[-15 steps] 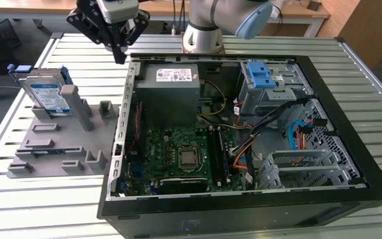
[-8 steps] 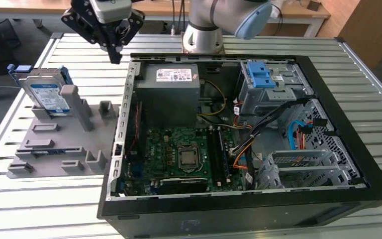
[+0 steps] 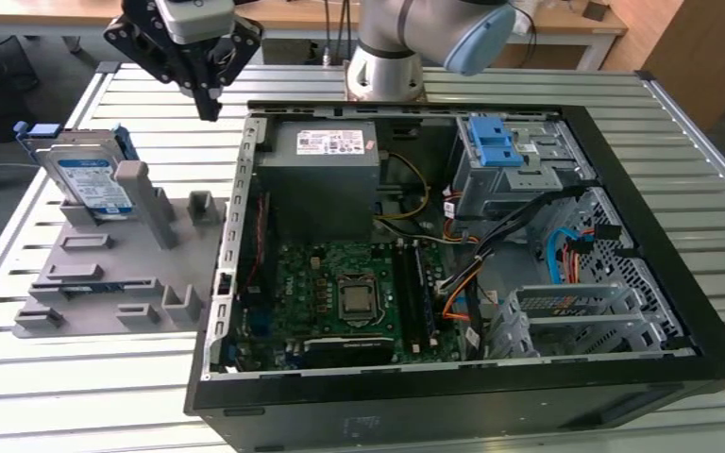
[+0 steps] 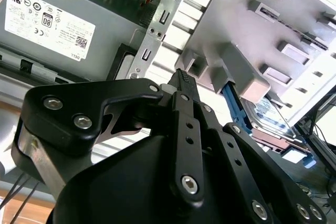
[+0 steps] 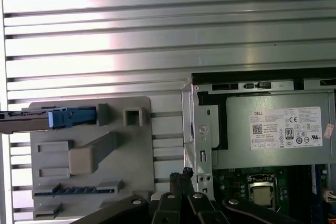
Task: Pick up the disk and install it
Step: 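Reach for the disk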
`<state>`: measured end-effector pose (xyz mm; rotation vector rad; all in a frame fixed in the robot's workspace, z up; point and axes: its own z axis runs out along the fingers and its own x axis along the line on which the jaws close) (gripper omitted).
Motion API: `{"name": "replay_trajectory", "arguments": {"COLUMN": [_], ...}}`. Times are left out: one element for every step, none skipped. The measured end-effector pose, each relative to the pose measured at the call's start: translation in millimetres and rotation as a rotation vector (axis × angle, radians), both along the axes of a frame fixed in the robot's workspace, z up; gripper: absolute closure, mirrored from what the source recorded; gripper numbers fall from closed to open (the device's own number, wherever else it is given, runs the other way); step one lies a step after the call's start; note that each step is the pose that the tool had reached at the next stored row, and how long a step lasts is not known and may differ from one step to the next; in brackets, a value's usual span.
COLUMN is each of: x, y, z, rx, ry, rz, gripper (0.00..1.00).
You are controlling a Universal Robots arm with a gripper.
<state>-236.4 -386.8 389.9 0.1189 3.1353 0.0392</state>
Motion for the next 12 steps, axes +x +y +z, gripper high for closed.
{"name": "replay_trajectory", "arguments": {"x": [-1.3, -2.6, -3.8, -5.1, -6.3, -7.5, -8.8, -10.1, -11.4, -12.7, -14.0, -15.3], "y": [0.1, 0.3, 0.4, 0.5, 0.7, 0.8, 0.9, 1.1, 1.3, 1.5, 1.6, 1.8], "z": [-0.1, -0.1, -0.2, -0.3, -0.3, -0.4, -0.4, -0.5, -0.6, -0.7, -0.8, -0.9], "rx": [0.0, 0.0, 0.0, 0.0, 0.0, 0.0, -0.0001, 0.0, 0.0, 0.0, 0.0, 0.0], "ry": [0.0003, 0.0006, 0.0009, 0.0011, 0.0014, 0.0017, 0.002, 0.0022, 0.0025, 0.0027, 0.003, 0.0032], "rz": [0.0, 0.0, 0.0, 0.0, 0.0, 0.0, 0.0, 0.0, 0.0, 0.0, 0.0, 0.0], "gripper": [0.89, 0.89, 0.89, 0.89, 0.89, 0.89, 0.89, 0.89, 0.89, 0.89, 0.89, 0.89]}}
